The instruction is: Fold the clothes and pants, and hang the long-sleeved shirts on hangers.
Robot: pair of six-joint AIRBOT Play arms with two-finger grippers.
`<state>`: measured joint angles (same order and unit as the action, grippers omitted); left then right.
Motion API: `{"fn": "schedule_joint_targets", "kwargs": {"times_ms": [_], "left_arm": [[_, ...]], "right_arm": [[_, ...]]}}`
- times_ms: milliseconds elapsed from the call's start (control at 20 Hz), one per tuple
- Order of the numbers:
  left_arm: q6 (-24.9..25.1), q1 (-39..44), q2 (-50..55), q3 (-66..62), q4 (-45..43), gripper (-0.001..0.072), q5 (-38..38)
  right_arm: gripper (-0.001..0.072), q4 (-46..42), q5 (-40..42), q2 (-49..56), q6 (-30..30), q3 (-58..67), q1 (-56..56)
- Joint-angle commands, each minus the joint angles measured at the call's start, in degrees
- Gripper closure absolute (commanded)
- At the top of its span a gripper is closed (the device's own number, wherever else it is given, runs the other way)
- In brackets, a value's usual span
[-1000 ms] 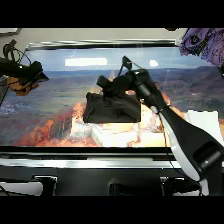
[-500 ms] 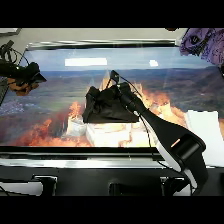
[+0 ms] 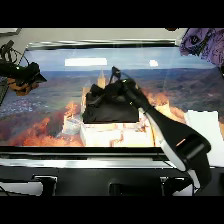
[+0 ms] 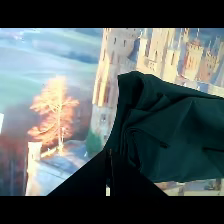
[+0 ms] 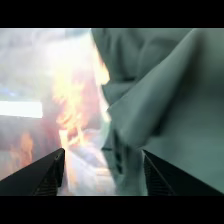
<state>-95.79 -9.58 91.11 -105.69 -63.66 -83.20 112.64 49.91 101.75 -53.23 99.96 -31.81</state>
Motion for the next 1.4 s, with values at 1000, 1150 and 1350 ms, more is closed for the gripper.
{"fn": "schedule_joint_targets", "kwargs": {"times_ms": [1000,1150,1350], "left_arm": [[0.66,0.28,-0.07,-0.02,0.28,0.0685,-1.27],[0.7,1.14,-0.02,-0.02,0.24,0.0685,-1.27],[0.87,1.77,-0.02,-0.02,0.15,0.0684,-1.22]], "right_arm": [[0.018,30.1,18.1,5.86,-51.65,-19.63,36.54],[0.0205,31.52,16.46,7.1,-52.43,-19.61,34.62],[0.0517,31.63,16.74,7.69,-52.63,-19.47,31.95]]}}
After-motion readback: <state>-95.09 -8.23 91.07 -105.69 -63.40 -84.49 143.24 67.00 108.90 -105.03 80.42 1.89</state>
